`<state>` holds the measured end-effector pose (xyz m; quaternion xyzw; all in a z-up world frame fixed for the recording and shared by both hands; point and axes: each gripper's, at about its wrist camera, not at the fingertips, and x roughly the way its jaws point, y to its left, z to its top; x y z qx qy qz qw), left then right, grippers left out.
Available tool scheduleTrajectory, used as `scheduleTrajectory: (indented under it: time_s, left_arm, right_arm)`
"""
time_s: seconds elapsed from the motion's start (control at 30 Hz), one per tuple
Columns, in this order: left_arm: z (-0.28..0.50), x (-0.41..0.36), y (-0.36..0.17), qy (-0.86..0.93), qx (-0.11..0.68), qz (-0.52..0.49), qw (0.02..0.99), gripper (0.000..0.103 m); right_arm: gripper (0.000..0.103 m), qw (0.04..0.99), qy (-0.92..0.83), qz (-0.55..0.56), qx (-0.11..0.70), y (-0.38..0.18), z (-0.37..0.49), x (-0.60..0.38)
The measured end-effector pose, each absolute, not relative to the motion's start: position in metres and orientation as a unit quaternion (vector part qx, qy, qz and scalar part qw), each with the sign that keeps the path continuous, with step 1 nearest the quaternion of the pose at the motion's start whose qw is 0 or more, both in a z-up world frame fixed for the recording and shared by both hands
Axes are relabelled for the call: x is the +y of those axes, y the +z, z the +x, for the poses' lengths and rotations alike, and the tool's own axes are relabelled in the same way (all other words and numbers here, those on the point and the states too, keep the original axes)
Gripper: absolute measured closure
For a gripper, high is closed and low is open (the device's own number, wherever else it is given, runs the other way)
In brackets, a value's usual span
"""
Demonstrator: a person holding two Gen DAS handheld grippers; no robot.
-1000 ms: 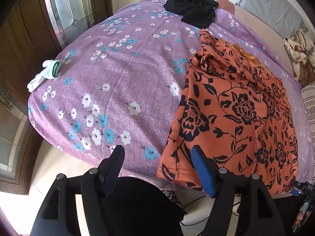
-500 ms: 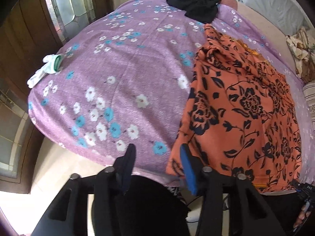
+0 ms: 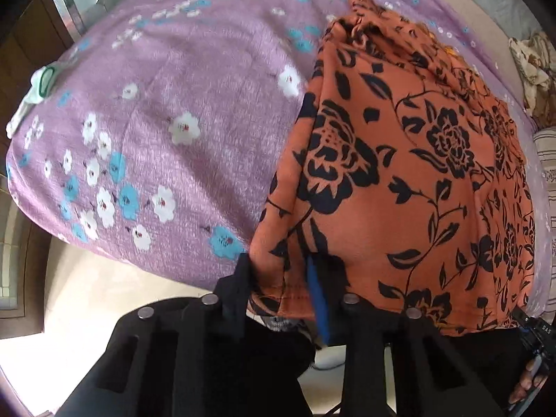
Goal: Fold small clothes
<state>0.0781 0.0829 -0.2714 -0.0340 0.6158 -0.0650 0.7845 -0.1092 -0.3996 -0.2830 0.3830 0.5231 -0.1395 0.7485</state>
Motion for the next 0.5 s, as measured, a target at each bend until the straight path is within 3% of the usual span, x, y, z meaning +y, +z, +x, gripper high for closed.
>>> scheduleTrajectory:
  time_s: [0.03,0.33,0.4,0.43,0.5]
  left_arm:
    - [0.078,0.082,-0.270,-0.071,0.613,-0.034,0.786,0.088]
    - [0.076,0.080,-0.238,-0.115,0.587,-0.037,0.800,0.089]
    - [0.077,0.076,-0.246,-0.108,0.600,-0.027,0.792,0.083]
    - [0.078,0.074,-0.253,-0.104,0.615,-0.024,0.782,0.073]
    - [0.081,0.071,-0.263,-0.105,0.625,-0.028,0.773,0.063]
  right_arm:
    - [0.089,0.750,-0.138,0.381,0.522,-0.284,-0.108,-0.399]
    - [0.094,0.782,-0.098,0.375,0.487,-0.247,-0.110,-0.397]
    - [0.094,0.778,-0.098,0.376,0.494,-0.247,-0.108,-0.399]
    - [0.093,0.772,-0.103,0.376,0.501,-0.251,-0.107,-0.399]
    - [0.090,0.754,-0.113,0.388,0.517,-0.262,-0.107,-0.400]
